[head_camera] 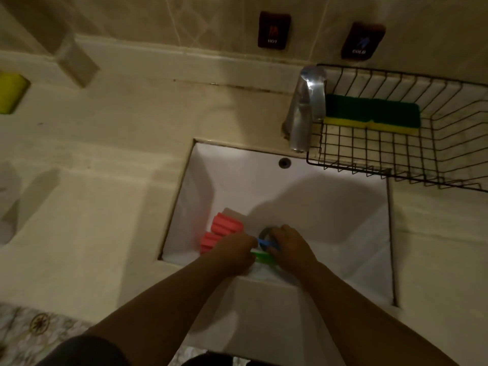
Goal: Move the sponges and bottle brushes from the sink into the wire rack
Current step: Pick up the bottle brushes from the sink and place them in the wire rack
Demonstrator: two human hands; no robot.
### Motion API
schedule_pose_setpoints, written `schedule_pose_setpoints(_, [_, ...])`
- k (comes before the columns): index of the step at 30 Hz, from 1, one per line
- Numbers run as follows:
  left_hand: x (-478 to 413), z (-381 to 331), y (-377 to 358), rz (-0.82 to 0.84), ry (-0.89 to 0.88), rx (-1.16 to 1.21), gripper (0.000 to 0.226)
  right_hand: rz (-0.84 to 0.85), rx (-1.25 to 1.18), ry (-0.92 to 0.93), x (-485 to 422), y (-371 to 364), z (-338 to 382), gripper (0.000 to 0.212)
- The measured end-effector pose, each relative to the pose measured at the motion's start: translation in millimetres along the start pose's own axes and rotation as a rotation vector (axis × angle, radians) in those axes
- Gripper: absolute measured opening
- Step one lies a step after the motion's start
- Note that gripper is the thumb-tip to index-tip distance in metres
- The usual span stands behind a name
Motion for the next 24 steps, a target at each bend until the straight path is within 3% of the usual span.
schedule_pose_setpoints(7, [-11.7, -1.8, -11.3, 0.000, -0.017, -0.024, 0.038, 0.033, -0.027, -0.017, -3.8, -12.2, -8.5, 0.029])
schedule_pose_setpoints(13, [-19.2, -4.3, -16.0, 0.006, -0.044, -0.065, 0.019, -0.005, -0.024, -0.011, -5.0, -17.4, -9.9, 0.023])
schedule_pose_setpoints(24, [-13.0, -6.3, -2.7, -0.063, -0.082, -0.057, 0.017, -0.067, -0.108, 0.012, -5.7, -0.8, 0.4, 0.016])
Point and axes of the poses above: each hand's wrist, its own x-axis away from the middle knuckle, its own y-axis out of the back of the hand, z = x × y, the point moved 3 cm from there along -x, towards the middle knuckle, and after that the axes turned 14 degrees about y, right-handed, at the moved point
